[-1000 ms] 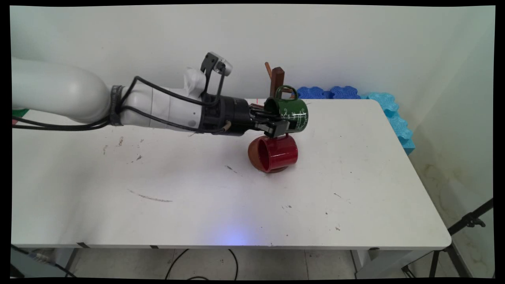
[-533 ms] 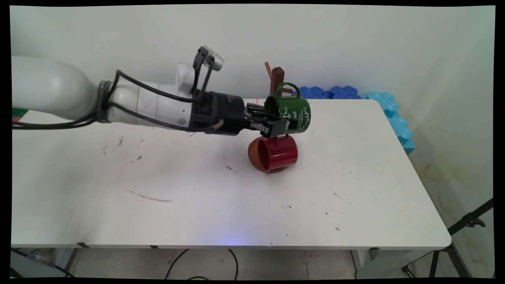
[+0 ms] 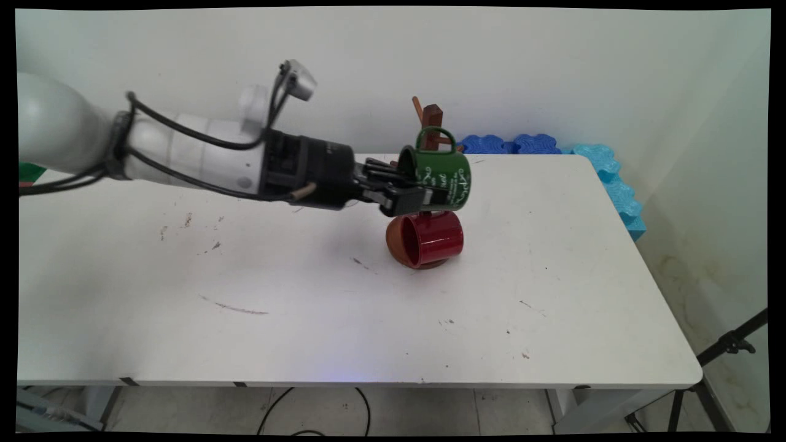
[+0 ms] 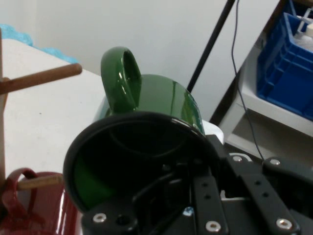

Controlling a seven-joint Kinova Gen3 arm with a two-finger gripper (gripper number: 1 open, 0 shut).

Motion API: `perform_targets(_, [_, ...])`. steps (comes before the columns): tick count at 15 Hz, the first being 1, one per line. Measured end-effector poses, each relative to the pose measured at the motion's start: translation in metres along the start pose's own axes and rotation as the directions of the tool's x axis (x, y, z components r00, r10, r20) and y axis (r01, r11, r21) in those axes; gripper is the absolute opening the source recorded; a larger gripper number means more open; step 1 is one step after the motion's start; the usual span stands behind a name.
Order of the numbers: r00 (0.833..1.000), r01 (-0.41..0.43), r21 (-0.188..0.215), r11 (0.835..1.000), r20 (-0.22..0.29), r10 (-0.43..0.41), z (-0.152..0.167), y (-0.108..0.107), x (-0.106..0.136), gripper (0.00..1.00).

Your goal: Place the picked object on the table

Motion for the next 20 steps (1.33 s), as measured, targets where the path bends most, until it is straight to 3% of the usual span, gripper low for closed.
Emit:
perform_targets(12, [0.99, -0.075, -0.04, 0.996, 0.118, 0.079, -0.076, -0.009, 0.031, 0.0])
perform_targets(16, [0.971, -0.139, -0.036, 0.99, 0.189, 0.144, -0.097, -0.017, 0.041, 0.0])
perform_targets(20, [0.938, -0.204, -0.027, 0.979, 0.281, 0.203, -0.113, -0.025, 0.049, 0.0])
